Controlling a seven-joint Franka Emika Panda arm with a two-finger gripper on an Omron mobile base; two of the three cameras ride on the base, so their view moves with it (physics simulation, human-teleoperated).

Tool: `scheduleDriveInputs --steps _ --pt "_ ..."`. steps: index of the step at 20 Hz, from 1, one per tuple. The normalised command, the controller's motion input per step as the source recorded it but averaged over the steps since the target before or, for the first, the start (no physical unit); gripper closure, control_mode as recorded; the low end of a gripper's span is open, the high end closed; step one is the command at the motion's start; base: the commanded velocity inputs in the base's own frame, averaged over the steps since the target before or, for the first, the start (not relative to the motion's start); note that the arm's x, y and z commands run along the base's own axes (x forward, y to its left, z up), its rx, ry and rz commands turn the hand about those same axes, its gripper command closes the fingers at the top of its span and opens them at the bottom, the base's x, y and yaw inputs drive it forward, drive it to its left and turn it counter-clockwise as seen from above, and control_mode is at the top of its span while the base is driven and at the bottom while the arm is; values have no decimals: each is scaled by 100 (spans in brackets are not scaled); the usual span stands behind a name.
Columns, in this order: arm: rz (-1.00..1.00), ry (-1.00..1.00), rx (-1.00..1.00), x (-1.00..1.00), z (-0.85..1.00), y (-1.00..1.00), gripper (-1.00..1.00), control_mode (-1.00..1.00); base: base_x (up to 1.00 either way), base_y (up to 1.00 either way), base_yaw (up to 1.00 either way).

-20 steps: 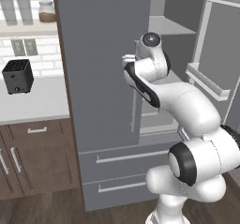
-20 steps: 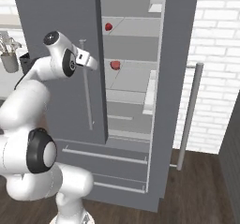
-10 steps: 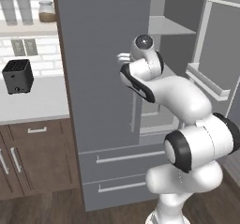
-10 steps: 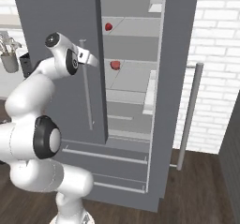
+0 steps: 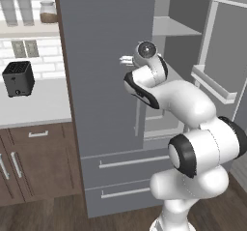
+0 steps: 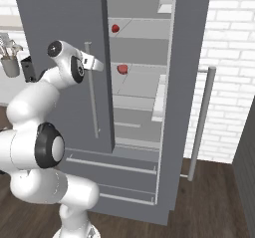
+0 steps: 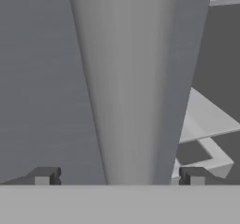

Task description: Take the strawberry from the fridge and place it on top of the pancake, located on the dining counter.

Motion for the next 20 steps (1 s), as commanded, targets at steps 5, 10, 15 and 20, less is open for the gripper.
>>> scheduleDriveInputs --steps 5,10,15,20 --pt "0 -3 0 0 0 0 100 -100 0 0 0" --pt "-2 0 0 -15 0 0 100 -100 0 0 0" --pt "-20 0 -3 -53 0 24 100 -100 0 0 0" --pt "-17 1 -15 -55 -3 42 100 -100 0 0 0"
